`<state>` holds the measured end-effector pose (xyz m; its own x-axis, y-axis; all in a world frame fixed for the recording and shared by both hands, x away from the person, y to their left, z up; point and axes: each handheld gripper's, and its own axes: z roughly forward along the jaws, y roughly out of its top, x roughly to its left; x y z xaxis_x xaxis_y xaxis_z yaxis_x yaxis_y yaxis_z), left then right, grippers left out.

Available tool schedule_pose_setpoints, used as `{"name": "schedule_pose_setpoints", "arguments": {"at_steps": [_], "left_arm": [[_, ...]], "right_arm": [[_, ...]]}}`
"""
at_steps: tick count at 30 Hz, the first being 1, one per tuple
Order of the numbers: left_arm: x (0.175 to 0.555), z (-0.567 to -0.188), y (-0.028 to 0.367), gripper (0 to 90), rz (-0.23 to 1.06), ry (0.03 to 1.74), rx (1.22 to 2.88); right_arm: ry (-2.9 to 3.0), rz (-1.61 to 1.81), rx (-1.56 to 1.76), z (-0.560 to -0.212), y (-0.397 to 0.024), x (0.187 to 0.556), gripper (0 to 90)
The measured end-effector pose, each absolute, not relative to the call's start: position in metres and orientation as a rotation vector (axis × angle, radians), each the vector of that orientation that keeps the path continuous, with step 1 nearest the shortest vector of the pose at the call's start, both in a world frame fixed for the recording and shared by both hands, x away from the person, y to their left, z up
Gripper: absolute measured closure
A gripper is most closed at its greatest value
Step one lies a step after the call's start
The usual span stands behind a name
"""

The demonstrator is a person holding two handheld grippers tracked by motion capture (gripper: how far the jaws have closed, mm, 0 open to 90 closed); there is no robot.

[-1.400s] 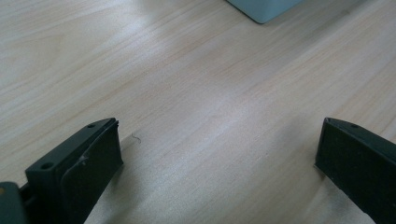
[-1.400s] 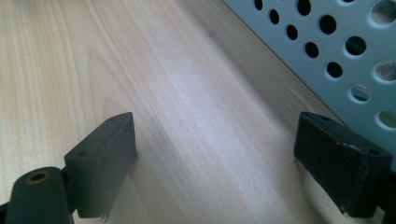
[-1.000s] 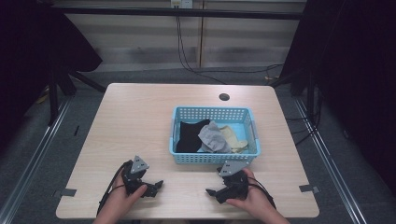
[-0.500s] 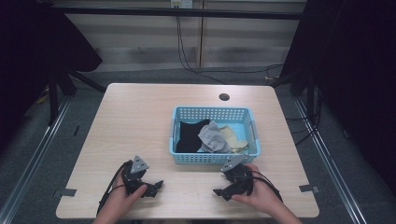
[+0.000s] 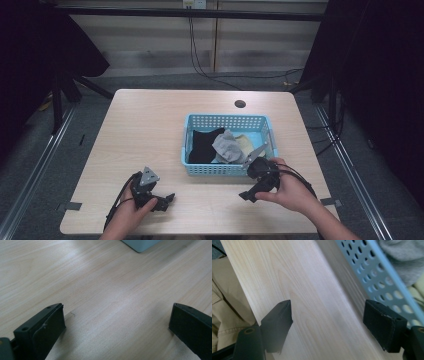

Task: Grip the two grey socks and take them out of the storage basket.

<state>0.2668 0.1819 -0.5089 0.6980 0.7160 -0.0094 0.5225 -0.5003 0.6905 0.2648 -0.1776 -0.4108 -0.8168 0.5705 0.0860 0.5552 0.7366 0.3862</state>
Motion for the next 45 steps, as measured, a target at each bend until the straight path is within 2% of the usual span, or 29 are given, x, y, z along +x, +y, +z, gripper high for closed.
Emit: {"name": "schedule_pose_setpoints", "arguments": {"at_steps": [7,22,31,40,45], "left_arm": [[0.267,-0.509,0.182,0.0,0.365,0.941,2.220],[0.267,-0.509,0.182,0.0,0.364,0.941,2.220],[0.267,-0.509,0.181,0.0,0.365,0.948,2.209],[0.267,-0.509,0.181,0.0,0.365,0.947,2.209],[0.267,-0.509,0.181,0.0,0.365,0.947,2.209]], "right_arm": [[2.885,0.626,0.943,-0.385,-0.178,0.280,23.9],[2.823,0.583,1.000,-0.361,-0.170,0.323,25.9],[2.783,0.557,1.074,-0.371,-0.165,0.355,26.6],[2.741,0.548,1.192,-0.396,-0.164,0.383,33.8],[2.707,0.537,1.235,-0.410,-0.163,0.396,34.8]]}}
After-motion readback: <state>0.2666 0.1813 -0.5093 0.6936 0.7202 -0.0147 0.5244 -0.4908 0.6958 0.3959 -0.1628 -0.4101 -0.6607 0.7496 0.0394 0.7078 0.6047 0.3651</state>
